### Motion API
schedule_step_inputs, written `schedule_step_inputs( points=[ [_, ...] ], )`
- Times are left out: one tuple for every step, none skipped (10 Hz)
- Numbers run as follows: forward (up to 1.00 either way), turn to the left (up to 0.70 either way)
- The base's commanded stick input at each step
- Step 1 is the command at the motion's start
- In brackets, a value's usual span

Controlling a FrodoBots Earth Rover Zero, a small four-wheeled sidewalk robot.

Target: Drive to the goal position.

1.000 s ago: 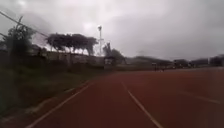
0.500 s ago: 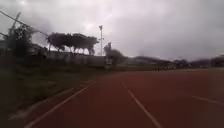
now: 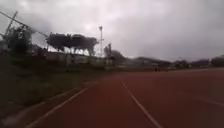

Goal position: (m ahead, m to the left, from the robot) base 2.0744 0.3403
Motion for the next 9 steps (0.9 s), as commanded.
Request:
schedule_step_inputs(
  points=[
    [0.50,0.00],
    [0.50,0.00],
    [0.50,0.00],
    [0.50,0.00],
    [0.50,0.00],
    [0.50,0.00],
    [0.50,0.00],
    [0.50,0.00],
    [0.50,0.00]
  ],
)
